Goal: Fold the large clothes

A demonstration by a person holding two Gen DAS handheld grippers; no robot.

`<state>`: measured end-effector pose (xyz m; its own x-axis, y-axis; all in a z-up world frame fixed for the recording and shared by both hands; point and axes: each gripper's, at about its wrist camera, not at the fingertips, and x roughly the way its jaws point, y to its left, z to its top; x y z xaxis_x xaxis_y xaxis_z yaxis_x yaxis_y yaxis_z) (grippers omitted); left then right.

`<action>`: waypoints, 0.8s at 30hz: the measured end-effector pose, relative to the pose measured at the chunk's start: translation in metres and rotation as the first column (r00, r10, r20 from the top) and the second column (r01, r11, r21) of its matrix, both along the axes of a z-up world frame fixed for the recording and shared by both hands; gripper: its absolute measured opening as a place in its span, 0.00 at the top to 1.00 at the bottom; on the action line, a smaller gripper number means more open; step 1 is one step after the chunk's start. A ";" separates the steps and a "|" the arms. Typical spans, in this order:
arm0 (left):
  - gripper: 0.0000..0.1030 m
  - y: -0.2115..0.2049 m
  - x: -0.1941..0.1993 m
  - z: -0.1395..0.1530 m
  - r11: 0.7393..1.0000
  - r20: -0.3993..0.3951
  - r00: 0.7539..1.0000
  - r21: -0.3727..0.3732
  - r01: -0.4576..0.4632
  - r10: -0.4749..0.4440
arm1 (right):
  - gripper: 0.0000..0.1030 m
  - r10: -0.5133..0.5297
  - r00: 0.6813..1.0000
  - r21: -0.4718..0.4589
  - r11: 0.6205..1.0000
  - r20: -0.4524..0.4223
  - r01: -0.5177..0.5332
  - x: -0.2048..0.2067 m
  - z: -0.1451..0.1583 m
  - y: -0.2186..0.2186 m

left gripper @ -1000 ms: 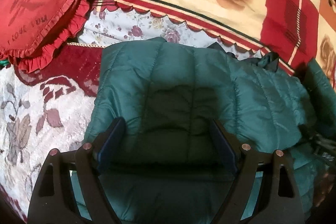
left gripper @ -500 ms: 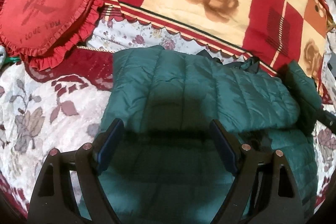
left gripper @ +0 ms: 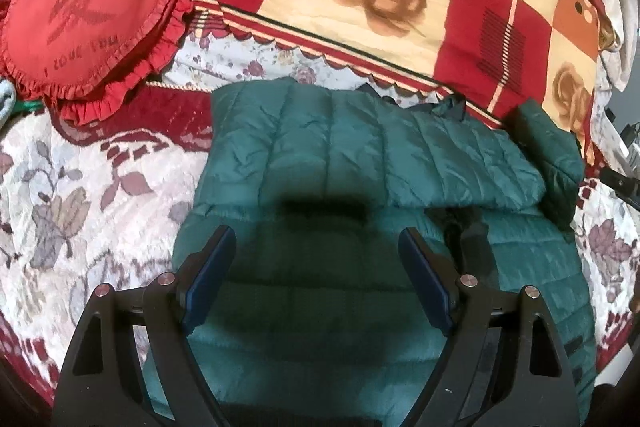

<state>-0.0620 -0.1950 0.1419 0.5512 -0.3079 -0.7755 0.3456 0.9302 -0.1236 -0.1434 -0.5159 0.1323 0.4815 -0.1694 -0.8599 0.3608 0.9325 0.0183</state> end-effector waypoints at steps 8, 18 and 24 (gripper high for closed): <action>0.19 0.002 -0.005 -0.008 1.000 -0.014 1.000 -0.021 0.001 -0.001 | 0.18 -0.174 0.985 0.035 0.984 0.005 0.174 -0.002 -0.025 -0.072; 0.19 0.000 0.002 -0.025 1.000 -0.051 0.999 -0.026 0.008 -0.010 | 0.19 -0.452 0.892 0.262 0.860 -0.011 0.439 -0.009 -0.065 -0.179; 0.19 -0.006 0.001 -0.033 1.000 -0.054 0.998 -0.010 0.021 -0.021 | 0.19 -0.483 0.875 0.315 0.827 -0.028 0.466 0.004 -0.091 -0.194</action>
<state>-0.0609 -0.2006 0.1090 0.5020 -0.3263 -0.8009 0.3579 0.9214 -0.1511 -0.1396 -0.7096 0.0412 0.4535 -0.1240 -0.8826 0.7479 0.5915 0.3012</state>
